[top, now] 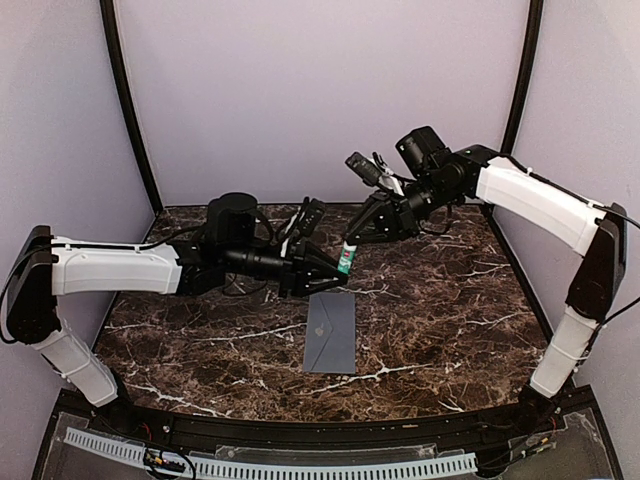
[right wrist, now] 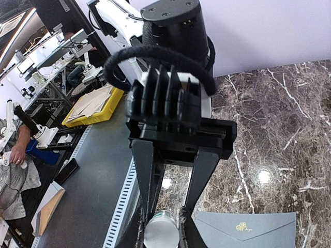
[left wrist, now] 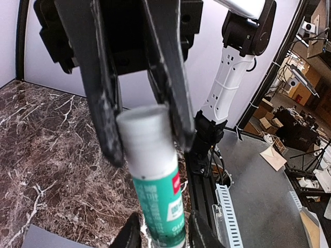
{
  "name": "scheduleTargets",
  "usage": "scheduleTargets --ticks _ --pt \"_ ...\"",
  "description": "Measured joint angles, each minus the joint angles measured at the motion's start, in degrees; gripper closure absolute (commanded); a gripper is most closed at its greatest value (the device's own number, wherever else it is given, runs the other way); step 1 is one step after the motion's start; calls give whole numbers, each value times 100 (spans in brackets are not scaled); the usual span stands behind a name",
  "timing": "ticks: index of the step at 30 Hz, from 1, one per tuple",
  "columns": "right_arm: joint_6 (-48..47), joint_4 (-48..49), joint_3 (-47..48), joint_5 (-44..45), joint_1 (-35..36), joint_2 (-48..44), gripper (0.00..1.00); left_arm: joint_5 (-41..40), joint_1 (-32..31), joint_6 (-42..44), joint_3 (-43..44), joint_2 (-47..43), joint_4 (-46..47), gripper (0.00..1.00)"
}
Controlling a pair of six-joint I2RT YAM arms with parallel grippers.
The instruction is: Place the letter into the envelope and seal it
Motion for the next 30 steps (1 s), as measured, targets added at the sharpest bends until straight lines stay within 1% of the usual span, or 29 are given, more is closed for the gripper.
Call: scheduleTargets --ticks 2,5,7,9,10,11,12,14,16,19,22,23,25,27,30 --pt "133 81 -79 101 11 0 100 -52 11 -105 0 0 109 74" --pt "337 234 -201 306 50 0 100 -157 22 -278 0 2 212 86" --pt "437 404 -275 461 87 -2 100 -232 57 -420 0 26 144 89" --pt "551 564 -348 595 98 -9 100 -275 74 -522 0 63 114 88" --pt "597 601 -372 627 96 -9 100 -299 76 -562 0 81 107 82" --pt "651 640 -396 669 96 -13 100 -319 79 -595 0 96 103 78" --pt "702 671 -415 717 96 -24 100 -348 79 -621 0 109 98 72" --pt "778 706 -437 817 98 -48 100 -372 76 -640 13 138 107 64" --pt "822 737 -452 898 101 -66 100 -374 72 -717 90 190 153 63" --pt "872 780 -522 960 101 -83 100 -380 72 -828 177 269 286 66" --pt "916 844 -619 973 101 -98 100 -378 72 -885 179 332 348 71" --pt "927 863 -647 973 101 -101 100 -376 72 -894 179 350 354 71" --pt "955 907 -693 973 101 -101 100 -378 72 -898 184 385 372 67" --pt "981 918 -710 973 103 -101 100 -382 72 -898 227 433 369 67" --pt "1021 964 -723 975 103 -120 100 -407 72 -946 291 514 402 79"
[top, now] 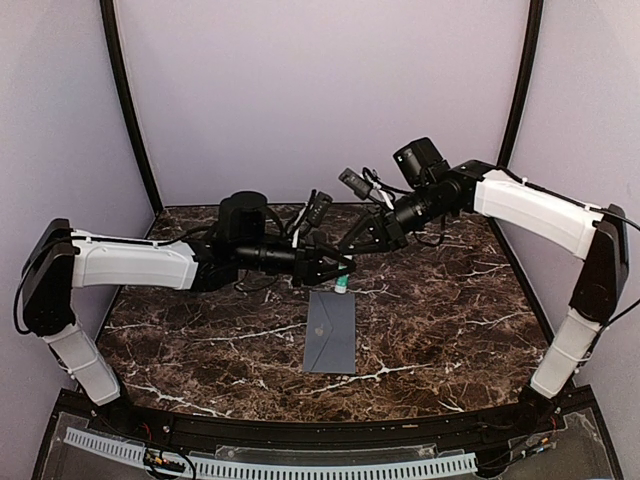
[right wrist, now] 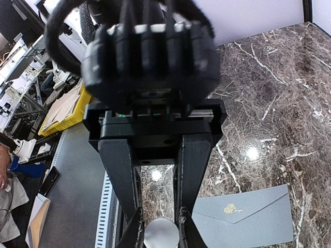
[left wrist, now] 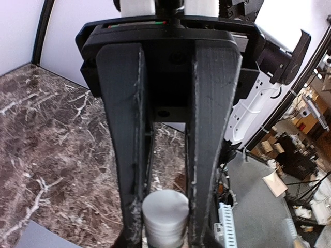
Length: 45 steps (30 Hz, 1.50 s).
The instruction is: Place the letter into the envelope and seal it
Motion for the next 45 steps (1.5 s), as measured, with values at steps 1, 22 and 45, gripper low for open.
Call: scheduleTargets --ticks 1,22,45 --pt "7 22 -11 33 -2 -17 100 0 0 -42 17 35 26 87" --pt "-4 -61 -269 942 -1620 -1335 37 -1576 -42 -341 282 118 -1893 92" --pt "470 1615 -3185 2544 -3322 -2914 1 -3121 -26 -127 1130 988 -6979 78"
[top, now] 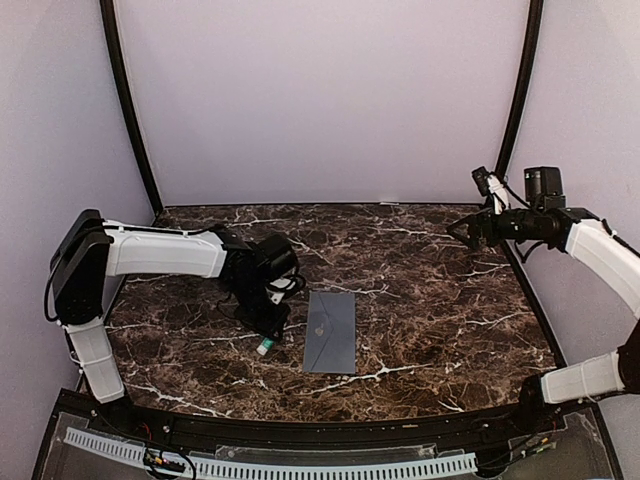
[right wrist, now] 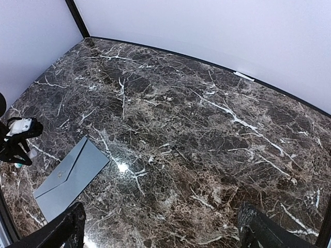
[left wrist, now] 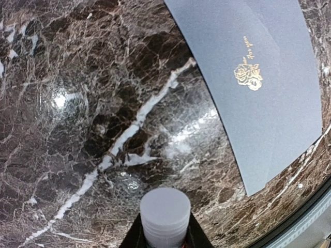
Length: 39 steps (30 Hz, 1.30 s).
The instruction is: Place the letter into the envelope and seal it
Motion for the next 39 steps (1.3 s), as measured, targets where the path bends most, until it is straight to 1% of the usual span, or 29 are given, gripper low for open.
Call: scheduleTargets --ticks 4,6,10,11,13,18,33,38,39 --pt "-4 133 -160 -57 -26 -33 1 -105 0 0 2 184 -15 78" --pt "-15 153 -249 -122 -26 -81 1 -138 0 0 2 249 0 74" --pt "-26 175 -271 -238 -26 -87 1 -157 0 -4 2 319 90 65" --pt "-31 179 -271 -258 -26 -87 1 -157 0 0 2 330 118 59" --pt "-42 179 -271 -280 -26 -85 1 -157 0 4 2 365 166 54" --pt "-46 229 -282 -356 -26 -85 1 -151 0 -17 2 507 258 52" --pt "-63 260 -293 -402 -26 -85 1 -120 0 11 35 507 302 50" --pt "72 328 -293 -411 -26 -85 1 -153 0 166 232 367 229 40" --pt "125 350 -293 -404 -26 -85 1 -190 0 214 310 258 208 32"
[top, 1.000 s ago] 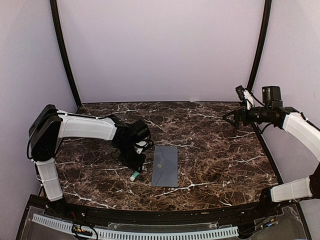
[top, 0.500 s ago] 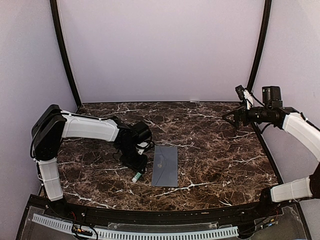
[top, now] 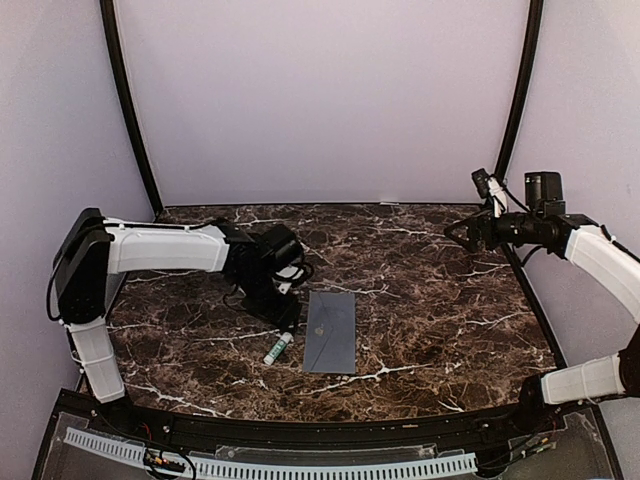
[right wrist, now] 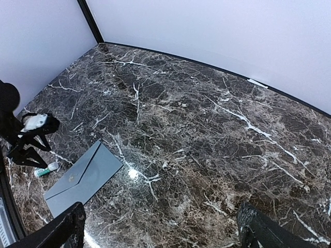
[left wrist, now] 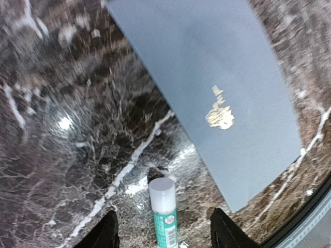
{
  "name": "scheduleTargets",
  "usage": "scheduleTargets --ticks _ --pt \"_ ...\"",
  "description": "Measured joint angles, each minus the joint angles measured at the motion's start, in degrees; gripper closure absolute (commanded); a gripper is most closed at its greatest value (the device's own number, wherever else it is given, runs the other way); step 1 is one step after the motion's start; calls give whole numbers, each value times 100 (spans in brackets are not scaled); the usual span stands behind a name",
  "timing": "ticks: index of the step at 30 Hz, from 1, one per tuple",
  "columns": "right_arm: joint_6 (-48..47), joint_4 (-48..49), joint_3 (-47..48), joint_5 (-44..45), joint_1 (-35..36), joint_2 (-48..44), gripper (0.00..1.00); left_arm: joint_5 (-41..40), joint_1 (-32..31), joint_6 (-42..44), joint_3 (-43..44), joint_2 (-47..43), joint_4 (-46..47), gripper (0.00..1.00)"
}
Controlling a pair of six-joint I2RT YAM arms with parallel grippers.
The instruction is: Place the letter into the envelope and seal it
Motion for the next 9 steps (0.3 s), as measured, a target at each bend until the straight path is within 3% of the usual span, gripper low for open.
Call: scheduleTargets --ticks 1,2,4,9 --pt "59 22 0 15 0 0 1 -33 4 55 87 -160 -13 25" --pt "142 48 2 46 0 0 1 -111 17 151 188 -352 -22 7" --pt "289 33 52 81 0 0 1 -267 50 337 396 -774 7 2" --pt "439 -297 962 50 0 144 1 -876 437 522 837 -1971 367 1"
